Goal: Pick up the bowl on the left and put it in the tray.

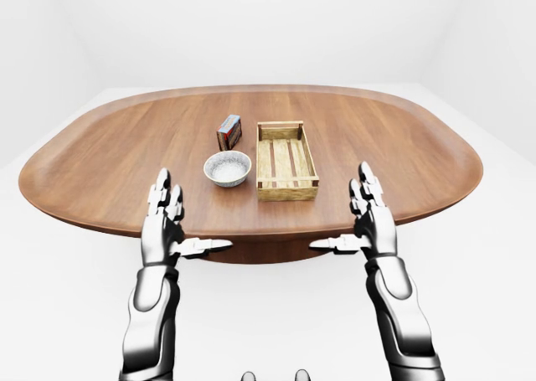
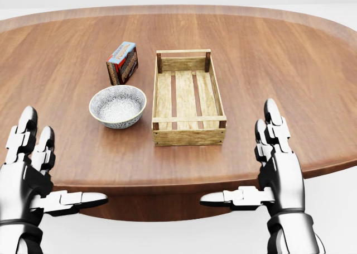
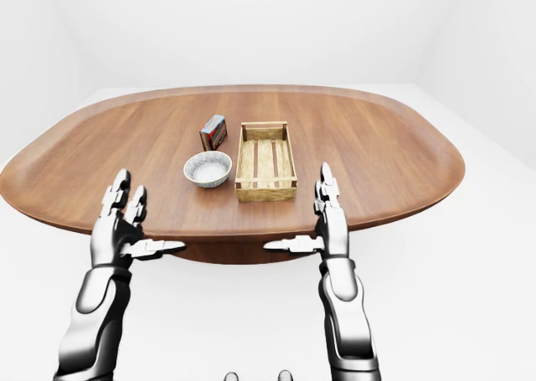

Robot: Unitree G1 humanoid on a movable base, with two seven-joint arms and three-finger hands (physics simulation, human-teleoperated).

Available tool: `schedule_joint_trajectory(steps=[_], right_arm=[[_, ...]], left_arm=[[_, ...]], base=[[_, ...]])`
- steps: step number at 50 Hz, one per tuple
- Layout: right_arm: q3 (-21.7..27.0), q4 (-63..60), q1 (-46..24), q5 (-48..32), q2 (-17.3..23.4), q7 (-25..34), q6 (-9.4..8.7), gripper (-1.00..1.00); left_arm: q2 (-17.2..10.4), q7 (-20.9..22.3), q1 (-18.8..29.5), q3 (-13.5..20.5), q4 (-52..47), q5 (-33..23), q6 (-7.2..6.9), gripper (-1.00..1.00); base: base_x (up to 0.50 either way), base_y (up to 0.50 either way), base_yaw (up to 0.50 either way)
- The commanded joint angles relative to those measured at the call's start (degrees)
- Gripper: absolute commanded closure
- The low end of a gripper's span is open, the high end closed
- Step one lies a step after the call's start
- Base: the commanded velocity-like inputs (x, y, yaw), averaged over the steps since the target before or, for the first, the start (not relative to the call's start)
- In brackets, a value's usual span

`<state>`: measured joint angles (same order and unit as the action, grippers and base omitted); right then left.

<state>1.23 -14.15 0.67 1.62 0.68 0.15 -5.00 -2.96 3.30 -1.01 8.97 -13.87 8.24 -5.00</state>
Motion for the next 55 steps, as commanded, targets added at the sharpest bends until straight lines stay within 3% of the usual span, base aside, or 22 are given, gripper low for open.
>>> schedule_joint_trajectory(steps=[1, 32, 55], right_arm=[[-1.73, -8.54, 0.72, -1.48, -0.3, 1.03, 0.0, -1.0], [-9.32, -37.62, -1.91, -10.18, -0.72, 1.48, 0.0, -1.0], [-9.22, -37.8, -3.14, -14.67, -0.6, 3.91, 0.0, -1.0]], left_arm=[[-1.74, 0.07, 1.31, 4.84, -4.32, 4.16, 0.0, -1.0], [-6.72, -2.4, 4.7, 12.92, -3.56, 12.2, 0.0, -1.0], [-7.67, -3.29, 4.54, 14.85, -5.0, 14.39, 0.0, -1.0]], base=[[0.0, 0.0, 0.0], [0.0, 0.0, 0.0], [0.0, 0.05, 0.0]])
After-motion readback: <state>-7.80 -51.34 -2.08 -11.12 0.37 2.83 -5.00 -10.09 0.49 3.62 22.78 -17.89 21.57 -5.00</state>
